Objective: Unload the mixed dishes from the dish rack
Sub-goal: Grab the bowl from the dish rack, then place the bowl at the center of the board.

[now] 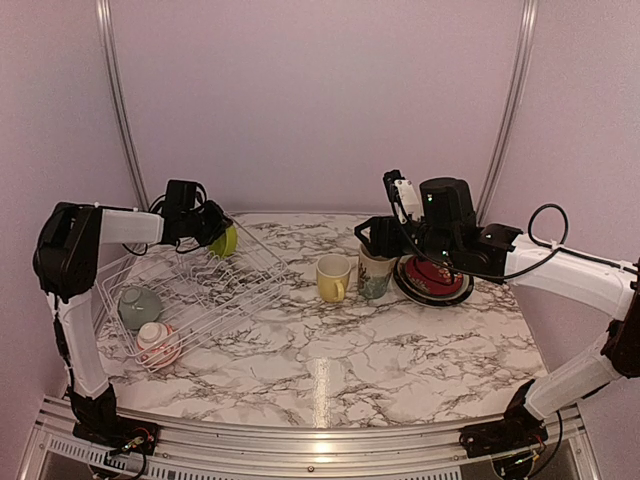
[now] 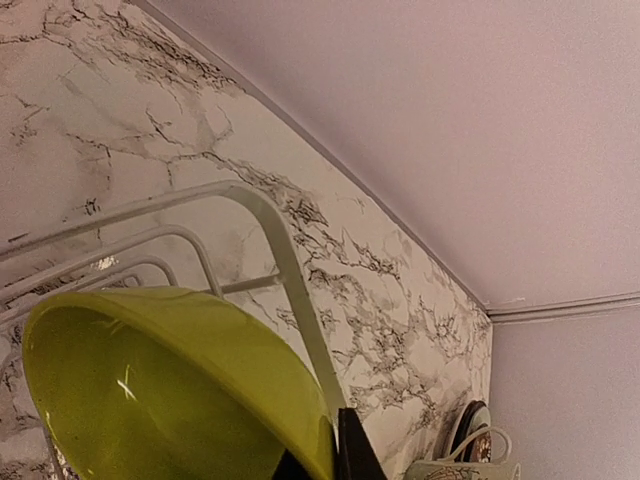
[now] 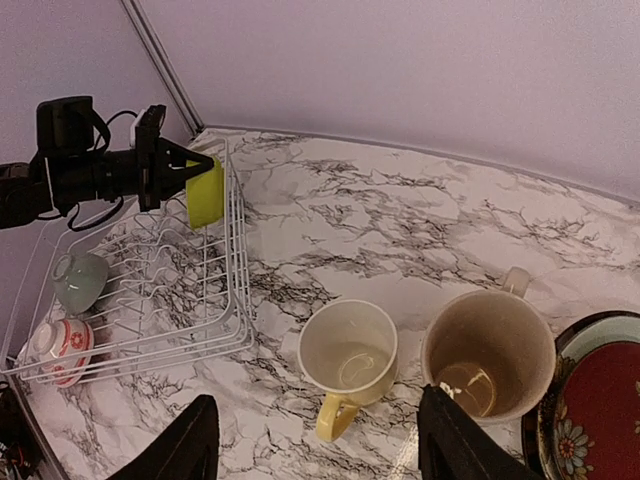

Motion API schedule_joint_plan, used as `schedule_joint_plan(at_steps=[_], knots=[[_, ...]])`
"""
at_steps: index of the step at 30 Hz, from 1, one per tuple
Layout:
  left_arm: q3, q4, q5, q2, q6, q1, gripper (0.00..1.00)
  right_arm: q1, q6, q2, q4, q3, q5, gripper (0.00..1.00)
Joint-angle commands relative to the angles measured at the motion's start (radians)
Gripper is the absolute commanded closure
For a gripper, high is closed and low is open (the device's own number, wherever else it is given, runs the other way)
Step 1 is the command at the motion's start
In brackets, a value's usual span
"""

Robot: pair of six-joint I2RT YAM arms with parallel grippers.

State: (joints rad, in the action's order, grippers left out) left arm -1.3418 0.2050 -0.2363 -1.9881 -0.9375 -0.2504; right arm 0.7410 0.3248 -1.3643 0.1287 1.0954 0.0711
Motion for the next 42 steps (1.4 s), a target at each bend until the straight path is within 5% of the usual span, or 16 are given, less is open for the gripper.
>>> schedule_joint_plan(at_steps=[1,10,15,22,32,42], knots=[[0.027,0.023,-0.017,0.120,0.017,0.000,1.00,-0.009,0.005,0.007,-0.001,0.027,0.018,0.35],[0.076,0.006,-0.090,0.272,0.059,-0.019,1.00,-0.009,0.008,0.011,-0.005,0.026,0.016,0.34],[0.019,-0.107,-0.117,0.334,0.243,-0.080,1.00,-0.009,0.007,0.022,-0.003,0.023,0.033,0.34],[-0.091,-0.347,0.044,0.399,0.635,-0.291,1.00,-0.010,0.014,0.082,-0.024,-0.008,0.110,0.34],[-0.032,-0.421,0.289,0.459,0.979,-0.569,1.00,-0.049,-0.038,0.201,0.048,-0.052,0.333,0.21],[-0.146,-0.627,0.402,0.268,1.250,-0.864,1.00,-0.244,0.013,0.327,0.103,-0.168,0.253,0.19]])
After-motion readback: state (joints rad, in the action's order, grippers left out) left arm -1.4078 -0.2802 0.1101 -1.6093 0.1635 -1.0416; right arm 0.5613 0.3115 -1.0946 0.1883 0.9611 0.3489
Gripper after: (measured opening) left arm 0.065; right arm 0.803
